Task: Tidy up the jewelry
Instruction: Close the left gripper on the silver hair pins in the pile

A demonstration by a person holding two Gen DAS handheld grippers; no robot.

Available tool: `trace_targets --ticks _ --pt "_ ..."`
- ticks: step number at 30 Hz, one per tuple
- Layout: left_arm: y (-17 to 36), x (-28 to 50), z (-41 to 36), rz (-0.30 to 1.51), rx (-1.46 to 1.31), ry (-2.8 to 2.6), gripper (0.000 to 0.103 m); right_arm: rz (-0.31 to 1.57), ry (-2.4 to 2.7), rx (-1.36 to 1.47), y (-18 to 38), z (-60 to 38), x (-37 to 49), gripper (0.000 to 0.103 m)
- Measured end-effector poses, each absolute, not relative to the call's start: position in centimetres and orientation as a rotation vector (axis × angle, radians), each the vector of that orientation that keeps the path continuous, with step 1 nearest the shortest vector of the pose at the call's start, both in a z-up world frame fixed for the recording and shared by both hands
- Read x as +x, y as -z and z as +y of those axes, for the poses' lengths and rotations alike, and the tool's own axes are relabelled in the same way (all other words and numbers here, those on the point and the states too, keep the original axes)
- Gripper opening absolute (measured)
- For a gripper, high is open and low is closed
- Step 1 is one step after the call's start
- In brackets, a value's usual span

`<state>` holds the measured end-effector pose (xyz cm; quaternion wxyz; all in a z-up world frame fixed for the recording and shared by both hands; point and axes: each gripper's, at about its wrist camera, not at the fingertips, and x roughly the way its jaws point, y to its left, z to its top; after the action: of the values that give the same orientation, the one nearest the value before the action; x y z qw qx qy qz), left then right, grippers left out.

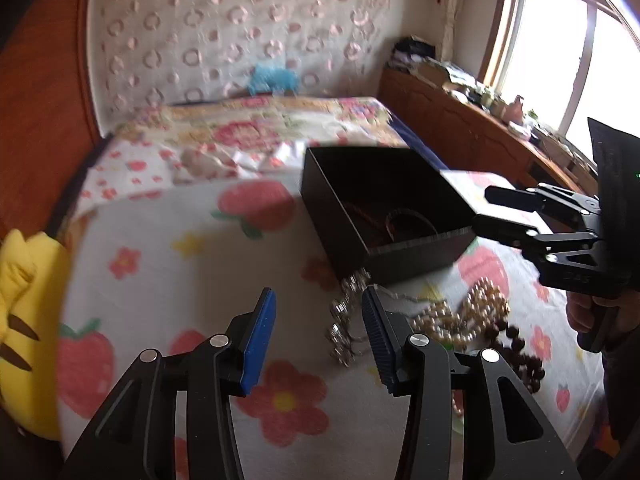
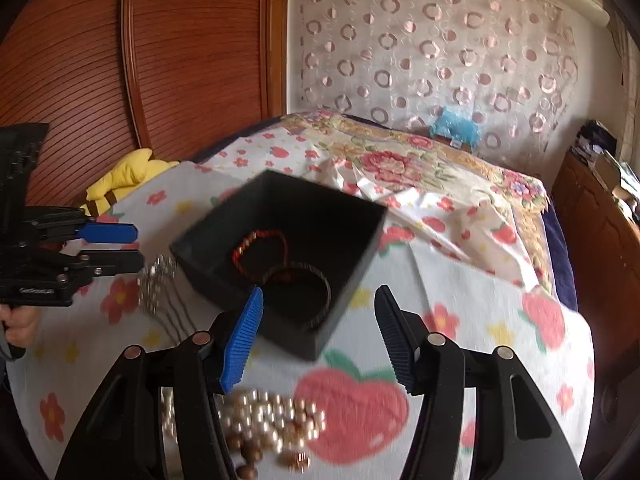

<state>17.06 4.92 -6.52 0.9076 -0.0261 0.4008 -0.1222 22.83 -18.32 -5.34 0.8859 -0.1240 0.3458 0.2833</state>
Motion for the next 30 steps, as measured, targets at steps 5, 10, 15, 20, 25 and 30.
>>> trace_targets --ticks 5,10,15,20,25,30 --pt "8.0 17.9 4.4 0.871 -0.076 0.287 0.043 0.744 -0.577 -0.241 6.4 -19.8 21.4 0.061" --pt "8.5 18.1 3.9 0.883 -0.080 0.303 0.043 0.766 -0.558 -0.223 7.3 -20.8 20.4 0.061" --pt "8.8 17.7 3.9 0.893 -0.110 0.337 0.028 0.779 -0.536 -0.205 8.0 -22.0 19.2 0.061" --pt "8.3 16.8 4.0 0.876 -0.132 0.345 0.012 0.784 -0.515 -0.188 8.1 -23.2 17.8 0.061" --pt "6.5 14.6 3.8 0.813 -0.120 0.336 0.010 0.778 -0.517 -0.178 7.9 -23.8 16.0 0.061" --pt "4.6 11.6 3.0 0.726 -0.071 0.293 0.008 0.776 -0.548 -0.177 7.8 -23.4 14.0 0.061"
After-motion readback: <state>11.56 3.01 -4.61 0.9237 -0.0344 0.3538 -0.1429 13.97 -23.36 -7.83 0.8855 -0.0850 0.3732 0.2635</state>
